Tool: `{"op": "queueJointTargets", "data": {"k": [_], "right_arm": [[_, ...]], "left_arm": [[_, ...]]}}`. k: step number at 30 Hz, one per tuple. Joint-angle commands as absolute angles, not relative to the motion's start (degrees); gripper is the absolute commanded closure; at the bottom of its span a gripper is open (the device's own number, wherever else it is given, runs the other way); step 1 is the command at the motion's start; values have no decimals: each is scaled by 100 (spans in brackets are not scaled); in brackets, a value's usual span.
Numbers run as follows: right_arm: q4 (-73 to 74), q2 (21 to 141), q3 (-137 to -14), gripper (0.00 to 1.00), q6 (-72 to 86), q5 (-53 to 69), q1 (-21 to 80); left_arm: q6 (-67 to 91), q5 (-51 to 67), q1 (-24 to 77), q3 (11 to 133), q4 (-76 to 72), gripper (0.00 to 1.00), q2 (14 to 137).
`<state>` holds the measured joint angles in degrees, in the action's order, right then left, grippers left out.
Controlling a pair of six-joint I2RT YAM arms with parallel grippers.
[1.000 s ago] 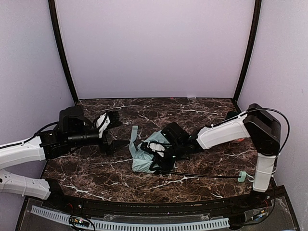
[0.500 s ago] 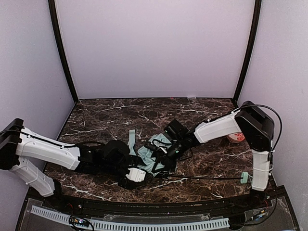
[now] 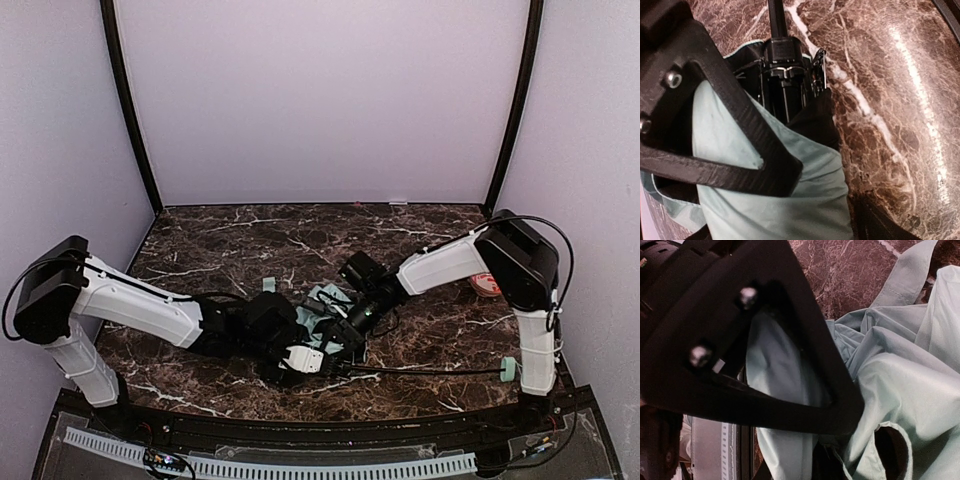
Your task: Put away the umbrella
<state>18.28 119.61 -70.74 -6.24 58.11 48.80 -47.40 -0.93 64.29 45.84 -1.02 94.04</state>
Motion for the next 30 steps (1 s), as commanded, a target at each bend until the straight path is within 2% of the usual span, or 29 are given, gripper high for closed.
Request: {"op": "queueJointTargets", "data": {"k": [1, 2, 5, 6, 9, 12, 17, 21, 24, 30], "right_arm": [[2251, 12297, -7024, 89, -155, 5620, 4732], [2278, 12315, -7070, 86, -179, 5651, 4733], [2299, 12283, -7114, 74, -169, 5572, 4710], [2280, 12242, -7104, 69, -141, 5529, 4688], [2264, 12051, -7056, 55, -67, 5376, 4556], [2201, 11723, -6951, 48, 55, 5152, 4328], [1859, 10907, -6554, 45, 343, 4824, 3832], [1541, 10039, -6040, 45, 450, 4053, 3662], [1032, 9385, -5561, 45, 377, 3278, 3706], [-132, 7986, -4324, 45, -254, 1722, 4258]], "left_arm": [[-4296, -57, 6447, 4917, 1073, 22, 9824], [-4261, -91, 6451, 5012, 1178, 25, 9951], [-4092, -105, 6449, 5346, 1626, 46, 10342], [-4028, -92, 6451, 5413, 1767, 50, 10449], [-3893, 123, 6451, 5570, 2188, 55, 10694], [-3802, 476, 6436, 5661, 2565, 58, 10791], [-3460, 1420, 6172, 5982, 3171, 63, 10943], [-3056, 1811, 5823, 6330, 3670, 74, 11267], [-2912, 2095, 5619, 6514, 3844, 80, 11371], [-2851, 3081, 5197, 6859, 4257, 84, 11417]]}}
